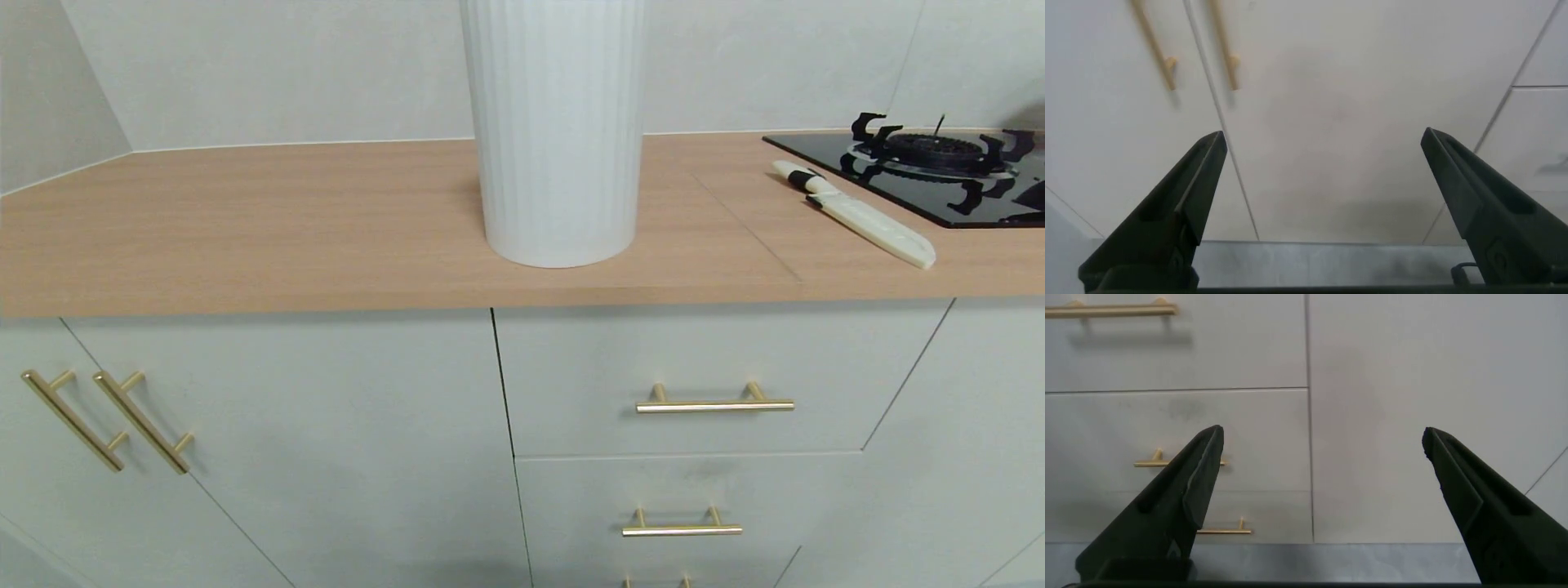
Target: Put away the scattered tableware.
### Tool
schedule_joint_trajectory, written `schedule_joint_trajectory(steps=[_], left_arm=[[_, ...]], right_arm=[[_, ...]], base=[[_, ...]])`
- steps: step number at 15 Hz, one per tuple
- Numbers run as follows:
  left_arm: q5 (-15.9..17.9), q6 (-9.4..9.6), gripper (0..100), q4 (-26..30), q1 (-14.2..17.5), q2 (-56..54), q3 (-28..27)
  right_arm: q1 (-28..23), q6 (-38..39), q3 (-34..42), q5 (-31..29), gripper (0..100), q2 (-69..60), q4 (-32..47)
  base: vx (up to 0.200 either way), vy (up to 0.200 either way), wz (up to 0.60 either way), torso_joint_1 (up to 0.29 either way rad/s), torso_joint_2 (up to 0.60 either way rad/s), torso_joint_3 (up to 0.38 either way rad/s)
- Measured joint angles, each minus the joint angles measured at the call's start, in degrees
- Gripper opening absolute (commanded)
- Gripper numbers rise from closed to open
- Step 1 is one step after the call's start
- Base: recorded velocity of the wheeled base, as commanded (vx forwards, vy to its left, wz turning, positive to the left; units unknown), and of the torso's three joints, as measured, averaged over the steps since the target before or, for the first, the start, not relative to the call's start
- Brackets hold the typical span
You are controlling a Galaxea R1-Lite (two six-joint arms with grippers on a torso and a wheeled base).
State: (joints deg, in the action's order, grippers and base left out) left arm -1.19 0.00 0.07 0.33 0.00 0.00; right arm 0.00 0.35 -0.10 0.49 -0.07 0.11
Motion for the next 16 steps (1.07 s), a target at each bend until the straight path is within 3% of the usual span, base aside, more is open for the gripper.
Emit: schedule_joint_trajectory(steps=[16], left_arm=[[-0.02, -0.22, 100, 0.02, 0.0, 0.0, 0.0]], right_arm=[[0.0, -0.09, 0.0, 0.02, 100, 0.0, -0.01]], base=[[0.0, 0.0, 0.0, 0.0, 0.0, 0.0]])
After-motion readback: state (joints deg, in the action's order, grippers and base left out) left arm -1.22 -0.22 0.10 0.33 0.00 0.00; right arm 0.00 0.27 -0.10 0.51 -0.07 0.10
